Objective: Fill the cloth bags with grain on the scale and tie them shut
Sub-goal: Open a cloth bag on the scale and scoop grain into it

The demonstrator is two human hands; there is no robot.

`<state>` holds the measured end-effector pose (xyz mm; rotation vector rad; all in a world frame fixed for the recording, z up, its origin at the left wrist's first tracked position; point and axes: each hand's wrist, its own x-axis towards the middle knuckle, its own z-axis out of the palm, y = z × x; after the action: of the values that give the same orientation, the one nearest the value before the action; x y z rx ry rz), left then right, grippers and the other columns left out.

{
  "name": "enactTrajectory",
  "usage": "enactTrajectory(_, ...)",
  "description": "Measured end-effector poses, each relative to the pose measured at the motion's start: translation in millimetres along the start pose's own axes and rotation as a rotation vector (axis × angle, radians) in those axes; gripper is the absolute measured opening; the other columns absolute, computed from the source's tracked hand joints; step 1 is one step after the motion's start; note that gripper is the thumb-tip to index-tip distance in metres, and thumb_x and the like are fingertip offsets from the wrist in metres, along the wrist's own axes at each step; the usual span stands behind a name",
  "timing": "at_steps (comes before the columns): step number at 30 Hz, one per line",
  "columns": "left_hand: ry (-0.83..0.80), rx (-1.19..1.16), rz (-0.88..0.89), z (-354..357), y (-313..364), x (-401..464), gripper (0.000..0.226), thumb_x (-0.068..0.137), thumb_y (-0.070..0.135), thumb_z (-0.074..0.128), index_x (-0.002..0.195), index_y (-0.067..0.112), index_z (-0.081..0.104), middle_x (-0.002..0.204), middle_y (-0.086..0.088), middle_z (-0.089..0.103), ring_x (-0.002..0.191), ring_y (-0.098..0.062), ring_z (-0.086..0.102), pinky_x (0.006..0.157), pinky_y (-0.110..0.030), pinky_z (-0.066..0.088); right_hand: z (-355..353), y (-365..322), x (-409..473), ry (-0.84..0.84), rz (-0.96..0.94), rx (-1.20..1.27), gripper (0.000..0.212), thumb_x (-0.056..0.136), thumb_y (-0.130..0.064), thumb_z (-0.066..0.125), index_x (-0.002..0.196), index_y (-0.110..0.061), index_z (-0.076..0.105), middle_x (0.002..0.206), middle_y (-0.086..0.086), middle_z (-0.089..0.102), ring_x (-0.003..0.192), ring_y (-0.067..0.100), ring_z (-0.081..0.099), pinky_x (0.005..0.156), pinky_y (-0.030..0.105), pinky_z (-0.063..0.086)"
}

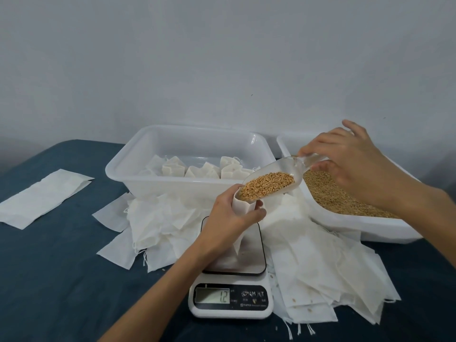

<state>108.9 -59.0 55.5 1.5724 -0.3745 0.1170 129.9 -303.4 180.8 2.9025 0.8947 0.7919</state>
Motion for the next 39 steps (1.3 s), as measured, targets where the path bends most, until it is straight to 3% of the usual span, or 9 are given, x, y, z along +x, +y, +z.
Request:
enactTrajectory(5, 0.002, 0.009, -0.015, 0.8, -1.2, -0.2, 0.023, 0.089, 0.007, 0.077, 0.107, 0.019, 0.071, 0.096, 0.005, 0.076, 0.094, -0.008, 0.069, 0.090, -0.027, 0.054, 2.6, 1.0, -1.2, 0.003, -0.001, 0.000, 0.031, 0.086, -0.004, 0.074, 0.114, -0.016, 0.072, 0.107, 0.001, 0.070, 0.107, 0.032, 0.061, 0.118, 0.055, 0.018)
enactTrajectory(9, -0.001, 0.026, -0.022, 0.9, -1.9, 0.1, 0.022, 0.089, 0.007, 0.077, 0.108, 0.019, 0.072, 0.097, 0.005, 0.077, 0.093, -0.005, 0.069, 0.086, -0.020, 0.054, 5.0, 2.8, -3.2, 0.009, 0.001, 0.001, 0.031, 0.085, -0.005, 0.075, 0.114, -0.016, 0.073, 0.107, 0.001, 0.070, 0.106, 0.032, 0.062, 0.116, 0.055, 0.020)
enactTrajectory(16, 0.008, 0.035, -0.041, 1.7, -1.9, 0.1, 0.024, 0.087, 0.012, 0.077, 0.109, 0.014, 0.071, 0.098, 0.000, 0.077, 0.093, -0.014, 0.070, 0.087, -0.036, 0.056, 5.8, 4.3, -5.5, 0.022, -0.016, 0.005, 0.029, 0.086, -0.005, 0.074, 0.113, -0.017, 0.073, 0.106, 0.000, 0.070, 0.105, 0.031, 0.061, 0.114, 0.056, 0.023)
enactTrajectory(26, 0.013, 0.037, -0.030, 1.2, -1.8, 0.7, 0.021, 0.089, 0.004, 0.077, 0.108, 0.012, 0.071, 0.096, 0.000, 0.077, 0.089, -0.006, 0.069, 0.081, -0.019, 0.054, 6.9, 4.7, -4.9, 0.034, -0.017, -0.017, 0.031, 0.084, -0.006, 0.076, 0.113, -0.017, 0.072, 0.106, 0.000, 0.070, 0.105, 0.032, 0.062, 0.114, 0.057, 0.025)
enactTrajectory(39, 0.013, 0.013, -0.021, 0.8, -1.4, 0.4, 0.021, 0.089, 0.002, 0.077, 0.107, 0.009, 0.071, 0.097, -0.004, 0.076, 0.090, -0.008, 0.069, 0.082, -0.020, 0.055, 7.9, 5.3, -4.2, 0.060, -0.044, -0.037, 0.030, 0.084, -0.006, 0.076, 0.112, -0.017, 0.073, 0.105, 0.000, 0.070, 0.101, 0.031, 0.063, 0.112, 0.057, 0.028)
